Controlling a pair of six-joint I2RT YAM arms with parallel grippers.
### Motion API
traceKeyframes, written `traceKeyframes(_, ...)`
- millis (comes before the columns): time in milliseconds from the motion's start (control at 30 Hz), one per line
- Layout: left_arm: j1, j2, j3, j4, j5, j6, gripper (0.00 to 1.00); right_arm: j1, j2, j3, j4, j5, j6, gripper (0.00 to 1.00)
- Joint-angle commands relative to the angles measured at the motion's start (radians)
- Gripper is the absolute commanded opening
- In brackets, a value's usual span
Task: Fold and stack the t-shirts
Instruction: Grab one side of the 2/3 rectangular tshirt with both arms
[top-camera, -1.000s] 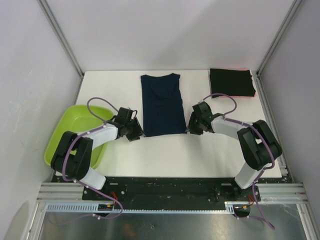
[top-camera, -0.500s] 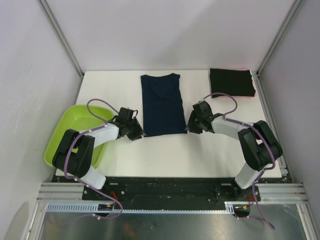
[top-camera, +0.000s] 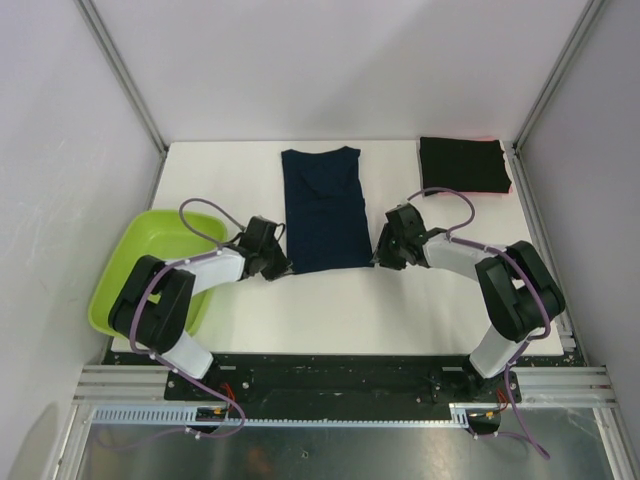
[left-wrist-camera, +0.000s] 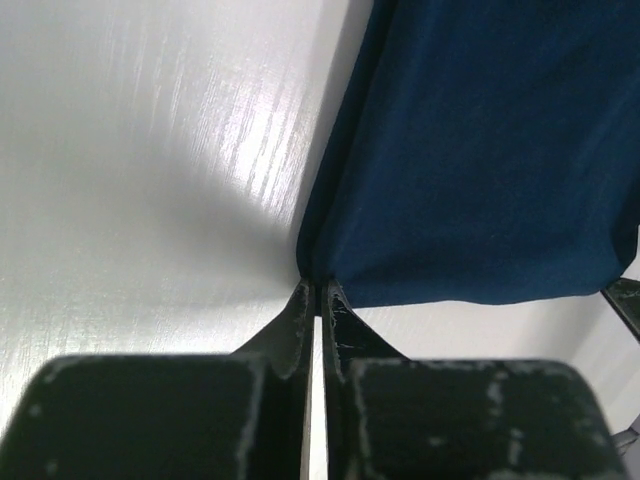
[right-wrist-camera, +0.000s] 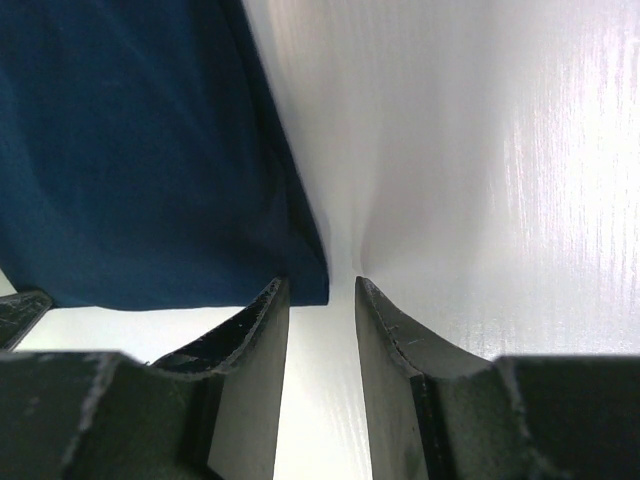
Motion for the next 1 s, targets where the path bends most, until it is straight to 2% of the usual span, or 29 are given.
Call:
traceKeyframes(0,-0.012,-0.044,-0.029,-0.081,-0.085,0.003,0.01,-0.003,-0.044,-0.023,0.013,0.019,-0.003,0.37)
traceKeyframes(167,-0.012,-0.135,-0.074,-0.145,-0.091,0.023,0.0,0.03,-0.085,-0.054,0.002,0.022,-0.002,0.38)
traceKeyframes(400,-0.012,-0.263,-0.221,-0.17,-0.077,0.023,0.0,0.144,-0.188,-0.138,-0.006,0.066,0.069,0.38)
traceKeyframes(567,-0.012,-0.338,-0.278,-0.18,-0.074,0.024,0.0,0.236,-0.199,-0.152,-0.013,0.108,0.135,0.38)
traceKeyframes(967,-0.012,-0.37,-0.279,-0.193,-0.066,0.035,0.0,0.211,-0.149,-0.121,-0.004,0.159,0.193,0.38)
